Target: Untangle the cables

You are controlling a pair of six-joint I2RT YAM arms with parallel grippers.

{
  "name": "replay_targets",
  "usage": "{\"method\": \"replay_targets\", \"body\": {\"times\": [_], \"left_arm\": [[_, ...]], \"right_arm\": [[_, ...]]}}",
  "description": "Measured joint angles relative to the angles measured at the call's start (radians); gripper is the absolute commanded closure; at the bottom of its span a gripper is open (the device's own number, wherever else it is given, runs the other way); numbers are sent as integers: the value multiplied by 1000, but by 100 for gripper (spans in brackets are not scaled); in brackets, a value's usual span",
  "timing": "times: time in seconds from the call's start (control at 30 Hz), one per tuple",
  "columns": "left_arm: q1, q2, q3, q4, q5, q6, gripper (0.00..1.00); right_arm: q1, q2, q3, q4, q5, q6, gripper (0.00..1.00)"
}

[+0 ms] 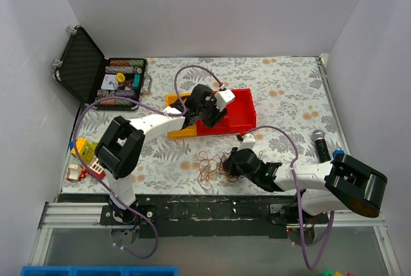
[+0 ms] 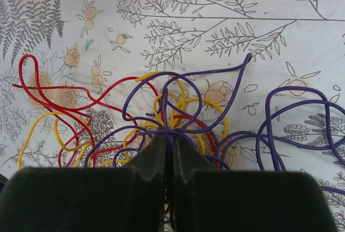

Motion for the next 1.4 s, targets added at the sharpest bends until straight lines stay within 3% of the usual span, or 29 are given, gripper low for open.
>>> {"method": "replay_targets", "body": {"times": [0.1, 0.3, 0.4, 0.67, 0.9, 1.17, 1.4], "left_arm": [[4, 0, 26, -33, -1, 14, 30], [9, -27, 87, -107, -1, 50, 19], [10, -84, 89, -153, 11, 68, 9], [10, -359, 41, -299, 111, 156, 17], [12, -549, -177, -502, 295, 304, 17], [6, -445, -295, -523, 391, 359, 19], [5, -312, -250, -466, 425, 343, 33]], "right_arm": [[0, 0, 0, 0, 0, 1, 99], [0, -1, 0, -1, 0, 1, 99], [0, -2, 0, -2, 0, 1, 99], [0, -2, 0, -2, 0, 1, 99], [0, -2, 0, -1, -1, 0, 99], [0, -1, 0, -1, 0, -2, 99], [0, -2, 0, -2, -1, -1, 99]]}}
